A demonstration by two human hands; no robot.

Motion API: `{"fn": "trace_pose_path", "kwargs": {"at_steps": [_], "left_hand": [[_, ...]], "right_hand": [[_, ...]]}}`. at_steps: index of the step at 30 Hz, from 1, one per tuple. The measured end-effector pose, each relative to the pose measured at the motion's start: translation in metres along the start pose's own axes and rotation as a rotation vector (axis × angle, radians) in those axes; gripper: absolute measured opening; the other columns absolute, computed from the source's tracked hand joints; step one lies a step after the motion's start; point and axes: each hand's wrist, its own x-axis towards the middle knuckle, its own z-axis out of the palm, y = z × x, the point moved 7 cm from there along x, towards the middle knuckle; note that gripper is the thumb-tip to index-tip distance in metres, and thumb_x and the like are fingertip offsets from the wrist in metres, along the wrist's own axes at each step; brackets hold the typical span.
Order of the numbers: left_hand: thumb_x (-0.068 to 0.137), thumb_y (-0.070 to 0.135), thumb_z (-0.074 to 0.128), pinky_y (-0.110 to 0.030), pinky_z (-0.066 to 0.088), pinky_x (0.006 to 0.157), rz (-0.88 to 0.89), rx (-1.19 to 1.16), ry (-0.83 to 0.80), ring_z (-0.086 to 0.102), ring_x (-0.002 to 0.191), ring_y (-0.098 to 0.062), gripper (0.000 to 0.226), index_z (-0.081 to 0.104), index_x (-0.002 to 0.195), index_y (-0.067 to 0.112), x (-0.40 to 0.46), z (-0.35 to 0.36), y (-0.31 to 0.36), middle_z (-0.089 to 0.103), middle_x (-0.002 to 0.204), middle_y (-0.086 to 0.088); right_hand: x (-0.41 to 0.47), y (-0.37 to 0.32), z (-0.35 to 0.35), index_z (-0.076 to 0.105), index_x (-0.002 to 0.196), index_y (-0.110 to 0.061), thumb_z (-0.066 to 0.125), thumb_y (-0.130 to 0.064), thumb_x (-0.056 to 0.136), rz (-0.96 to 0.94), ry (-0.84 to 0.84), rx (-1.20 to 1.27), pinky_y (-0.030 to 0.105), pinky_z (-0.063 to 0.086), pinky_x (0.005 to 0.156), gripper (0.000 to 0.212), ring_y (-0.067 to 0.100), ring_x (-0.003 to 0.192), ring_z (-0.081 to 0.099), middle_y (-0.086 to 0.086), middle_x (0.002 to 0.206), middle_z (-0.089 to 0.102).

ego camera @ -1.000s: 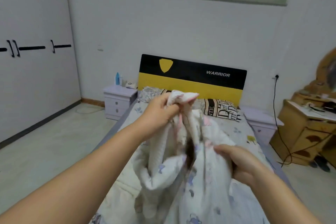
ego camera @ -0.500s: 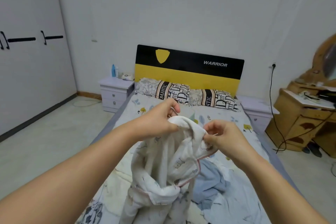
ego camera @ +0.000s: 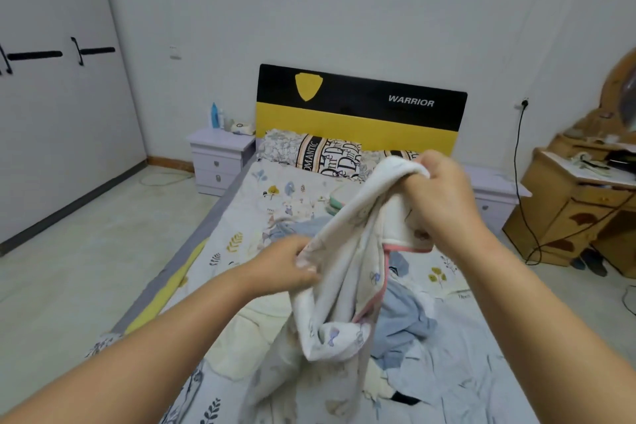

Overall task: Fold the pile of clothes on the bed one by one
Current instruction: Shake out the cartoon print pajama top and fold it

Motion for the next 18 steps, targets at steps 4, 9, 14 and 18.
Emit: {"fn": "trace_pose_path", "kwargs": {"at_steps": [4, 9, 14, 18], "left_hand": [[0.081, 0.024, 0.057, -0.025, 0.027, 0.057, -0.168, -0.213, -0.095, 0.035, 0.059, -0.009, 0.026, 0.038, 0.064, 0.018, -0.009, 0.023, -0.016, 0.039, 0.064, 0.004], [0.057, 0.028, 0.054, -0.023, 0.036, 0.058, -0.190, -0.467, 0.248, 0.047, 0.062, -0.016, 0.017, 0.057, 0.067, 0.016, 0.000, -0.031, 0.005, 0.054, 0.059, 0.002], [0.058, 0.039, 0.074, -0.027, 0.048, 0.069, -0.048, -0.360, -0.225, 0.061, 0.075, -0.017, 0.053, 0.058, 0.094, 0.005, 0.006, -0.051, 0.038, 0.064, 0.080, -0.004], [0.070, 0.012, 0.079, -0.019, 0.053, 0.068, -0.085, 0.060, -0.366, 0.067, 0.081, -0.010, 0.033, 0.062, 0.097, 0.012, 0.006, -0.049, 0.029, 0.071, 0.086, 0.002]], "right_hand": [[0.007, -0.007, -0.017, 0.045, 0.065, -0.018, 0.044, -0.001, 0.081, 0.015, 0.024, 0.105, 0.028, 0.033, 0.056, 0.024, 0.019, 0.062, 0.043, 0.001, 0.064, 0.046], [0.009, 0.034, -0.052, 0.057, 0.085, -0.020, 0.037, -0.002, 0.086, 0.107, 0.122, 0.111, 0.026, 0.038, 0.058, 0.027, 0.019, 0.070, 0.050, 0.005, 0.082, 0.058], [-0.005, 0.116, -0.056, 0.059, 0.081, -0.012, 0.038, -0.001, 0.088, 0.362, 0.044, 0.008, 0.033, 0.031, 0.059, 0.025, 0.020, 0.058, 0.040, 0.007, 0.061, 0.046], [-0.020, 0.156, -0.058, 0.052, 0.071, -0.018, 0.046, -0.013, 0.090, 0.565, -0.012, 0.052, 0.035, 0.041, 0.067, 0.020, 0.022, 0.065, 0.048, 0.007, 0.070, 0.053]]}}
